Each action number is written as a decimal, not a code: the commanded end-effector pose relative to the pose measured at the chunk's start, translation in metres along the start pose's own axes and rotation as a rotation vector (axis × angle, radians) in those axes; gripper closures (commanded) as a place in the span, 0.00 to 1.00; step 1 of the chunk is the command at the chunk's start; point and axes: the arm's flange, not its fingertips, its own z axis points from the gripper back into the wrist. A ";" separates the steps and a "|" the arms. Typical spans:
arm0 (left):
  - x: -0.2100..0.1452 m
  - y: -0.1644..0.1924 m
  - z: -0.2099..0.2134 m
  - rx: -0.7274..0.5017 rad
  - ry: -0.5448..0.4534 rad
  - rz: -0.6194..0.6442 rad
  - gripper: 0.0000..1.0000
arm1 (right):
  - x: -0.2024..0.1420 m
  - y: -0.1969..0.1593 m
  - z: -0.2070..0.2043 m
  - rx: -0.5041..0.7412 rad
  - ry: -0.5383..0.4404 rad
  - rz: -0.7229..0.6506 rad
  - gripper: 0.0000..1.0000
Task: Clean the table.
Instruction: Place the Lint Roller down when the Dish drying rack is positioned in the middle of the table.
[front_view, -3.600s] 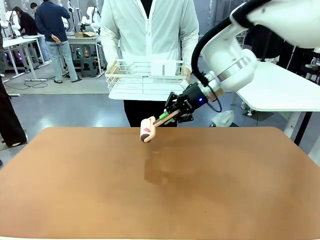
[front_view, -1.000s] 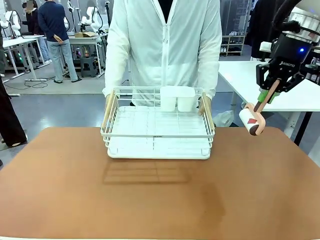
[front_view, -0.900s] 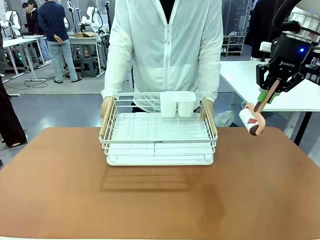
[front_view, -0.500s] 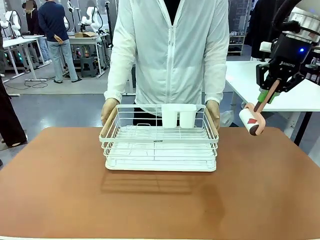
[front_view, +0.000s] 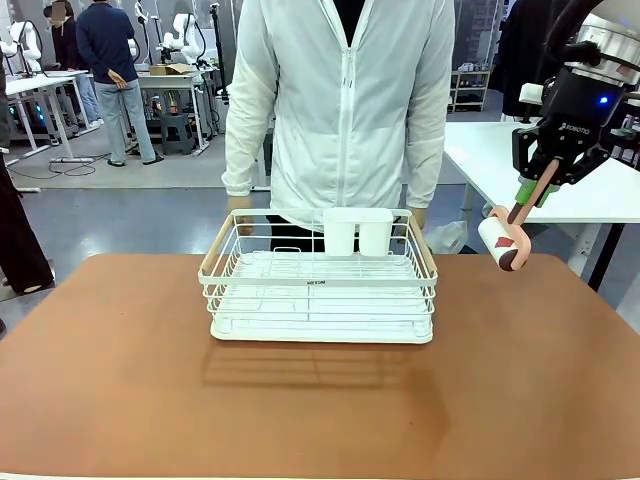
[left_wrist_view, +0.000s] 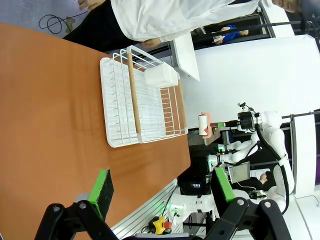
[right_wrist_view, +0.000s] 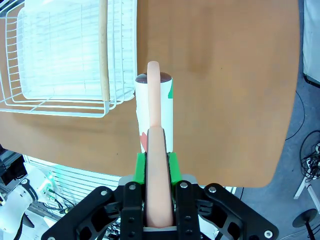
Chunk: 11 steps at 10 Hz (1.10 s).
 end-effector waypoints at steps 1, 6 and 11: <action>-0.001 -0.001 0.003 -0.022 -0.005 -0.012 0.00 | -0.003 0.001 0.001 0.000 -0.001 -0.001 0.79; -0.001 -0.001 0.003 -0.022 -0.005 -0.012 0.00 | -0.003 0.001 0.001 0.000 -0.001 -0.001 0.79; -0.001 -0.001 0.003 -0.022 -0.005 -0.012 0.00 | -0.003 0.001 0.001 0.000 -0.001 -0.001 0.79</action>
